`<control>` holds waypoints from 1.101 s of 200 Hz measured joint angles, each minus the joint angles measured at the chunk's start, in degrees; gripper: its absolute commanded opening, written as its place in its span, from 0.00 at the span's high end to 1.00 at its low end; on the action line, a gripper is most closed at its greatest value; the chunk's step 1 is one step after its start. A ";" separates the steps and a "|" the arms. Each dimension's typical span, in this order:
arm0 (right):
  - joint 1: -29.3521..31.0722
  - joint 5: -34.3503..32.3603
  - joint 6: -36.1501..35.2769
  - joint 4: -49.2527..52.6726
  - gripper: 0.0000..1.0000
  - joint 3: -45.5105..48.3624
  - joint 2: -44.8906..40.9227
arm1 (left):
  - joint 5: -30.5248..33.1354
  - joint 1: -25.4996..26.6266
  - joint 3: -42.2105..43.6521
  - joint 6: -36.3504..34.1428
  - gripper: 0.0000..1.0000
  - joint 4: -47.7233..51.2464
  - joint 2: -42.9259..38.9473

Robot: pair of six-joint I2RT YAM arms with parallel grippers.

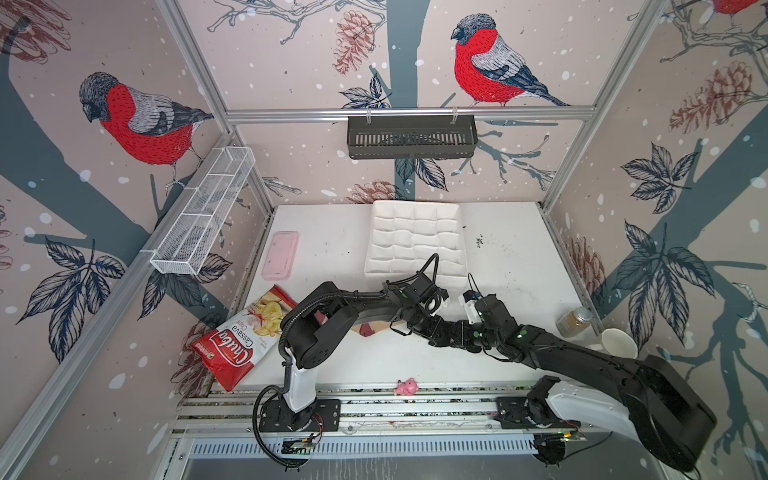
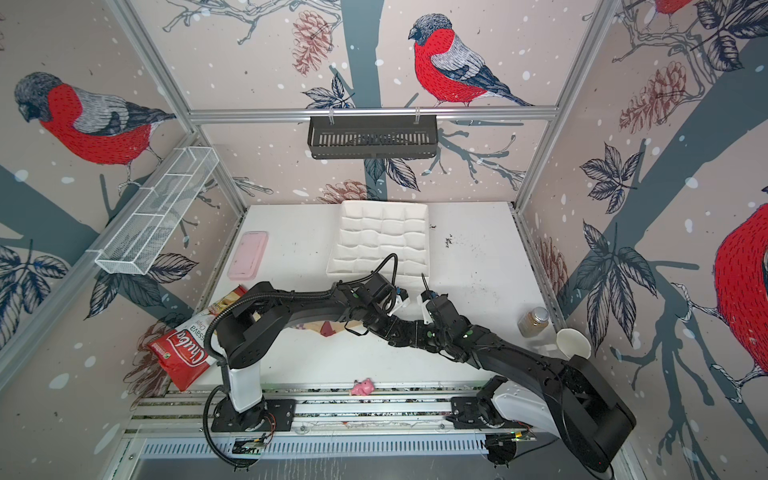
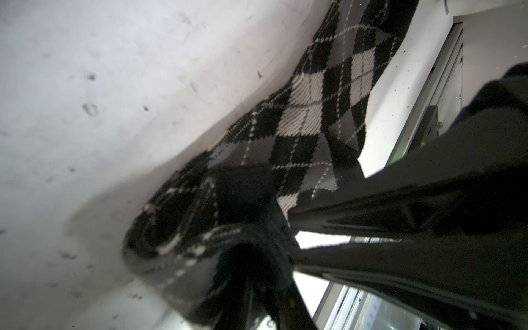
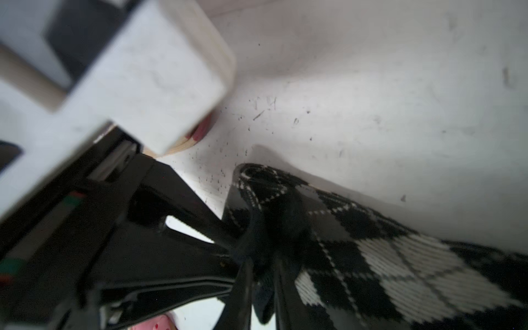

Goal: Roll the socks

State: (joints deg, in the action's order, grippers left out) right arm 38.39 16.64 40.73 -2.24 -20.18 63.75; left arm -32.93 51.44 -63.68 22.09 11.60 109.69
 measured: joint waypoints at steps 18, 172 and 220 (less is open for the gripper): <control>-0.17 0.00 -0.02 0.15 0.82 -0.42 -1.03 | -0.02 -0.04 0.00 0.00 0.79 -0.42 0.00; -0.55 1.60 -0.07 -0.76 0.87 -2.75 0.83 | -1.77 -0.33 0.59 -0.02 0.79 -2.34 0.63; -0.52 1.70 -0.04 -1.64 0.88 -2.75 3.67 | -1.84 -0.33 0.59 -0.02 0.78 -2.32 0.63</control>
State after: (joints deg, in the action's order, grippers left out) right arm 37.87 18.35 40.69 -3.88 -22.94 67.42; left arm -34.76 51.11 -63.09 22.06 9.28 110.32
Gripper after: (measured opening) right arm 0.126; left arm 0.219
